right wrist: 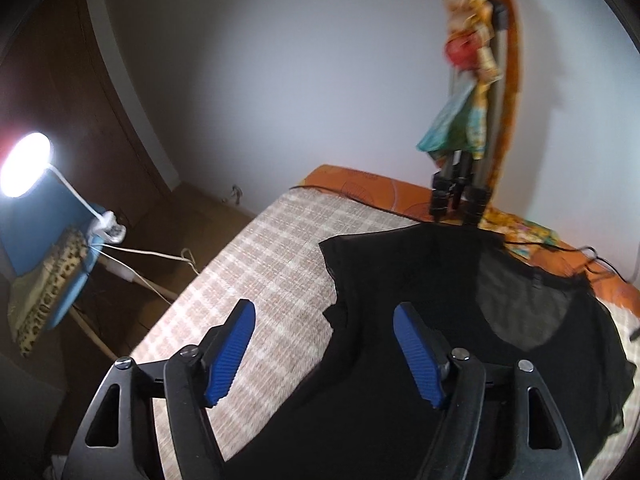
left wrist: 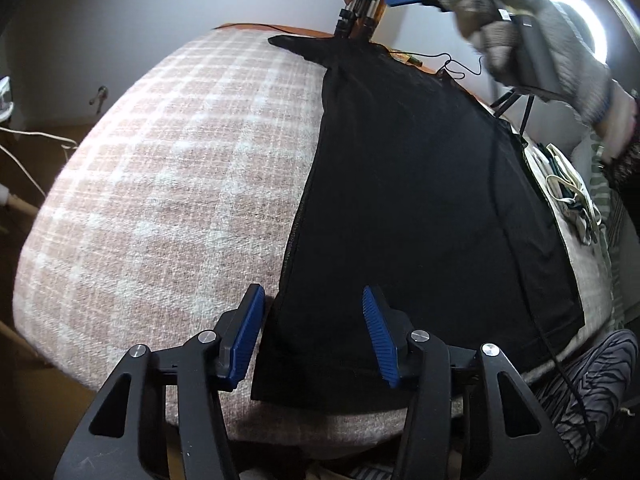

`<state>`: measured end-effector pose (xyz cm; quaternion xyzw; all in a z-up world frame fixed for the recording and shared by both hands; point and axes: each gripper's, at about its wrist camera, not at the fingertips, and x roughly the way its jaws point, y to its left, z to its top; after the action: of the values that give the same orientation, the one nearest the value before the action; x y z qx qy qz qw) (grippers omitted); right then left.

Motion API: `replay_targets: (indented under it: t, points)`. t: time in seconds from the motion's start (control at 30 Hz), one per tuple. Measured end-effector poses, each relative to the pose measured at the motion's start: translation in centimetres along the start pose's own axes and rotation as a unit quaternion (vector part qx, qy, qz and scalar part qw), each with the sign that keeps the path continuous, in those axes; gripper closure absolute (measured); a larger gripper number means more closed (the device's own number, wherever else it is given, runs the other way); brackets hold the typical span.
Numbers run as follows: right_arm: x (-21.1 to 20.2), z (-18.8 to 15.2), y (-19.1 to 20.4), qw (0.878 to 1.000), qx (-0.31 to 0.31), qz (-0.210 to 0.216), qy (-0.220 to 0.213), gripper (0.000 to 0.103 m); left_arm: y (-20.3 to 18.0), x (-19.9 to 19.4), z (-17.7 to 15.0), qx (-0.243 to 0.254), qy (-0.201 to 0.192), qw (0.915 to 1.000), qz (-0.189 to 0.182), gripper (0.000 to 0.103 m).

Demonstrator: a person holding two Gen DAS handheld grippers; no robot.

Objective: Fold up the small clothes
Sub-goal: 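Move left gripper to the shirt hem while right gripper reaches the shoulder, then close both grippers on the shirt side and fold it over the middle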

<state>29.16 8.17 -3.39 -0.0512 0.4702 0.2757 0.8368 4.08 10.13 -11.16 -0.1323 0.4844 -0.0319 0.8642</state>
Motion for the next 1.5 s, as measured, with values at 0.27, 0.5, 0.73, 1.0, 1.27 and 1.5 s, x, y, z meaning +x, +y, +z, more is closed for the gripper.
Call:
replay_targets:
  t: [0.27,0.5,0.73,1.0,1.27,1.5]
  points:
    - [7.7,2.5,0.2,0.999,-0.008,-0.021,0.044,0.038,0.2,0.4,0.2,0.012,-0.005,0.9999,0.009,0.068]
    - [12.8,4.3,0.9,0.997,-0.02,-0.037,0.067,0.042,0.7,0.6,0.5,0.002,-0.005,1.0,0.0,0.087]
    - [16.5,4.0,1.6,0.991,-0.055,-0.081,0.095,0.047,0.1,0.8,0.8,0.011,-0.007,0.9999,-0.003,0.097]
    - [17.7,3.7,-0.9,0.99,-0.029,-0.089,0.104,0.077,0.2,1.2,1.0,0.003,-0.005,0.9997,-0.025,0.1]
    - [16.4,4.3,-3.1,0.992,-0.002,-0.098,0.078,0.101,0.1,0.9,1.0,-0.012,-0.01,0.9984,-0.054,0.102]
    - [12.5,4.9,-5.0,0.995,0.023,-0.086,0.039,0.102,-1.2,-0.2,1.4,-0.003,-0.028,0.9971,-0.071,0.102]
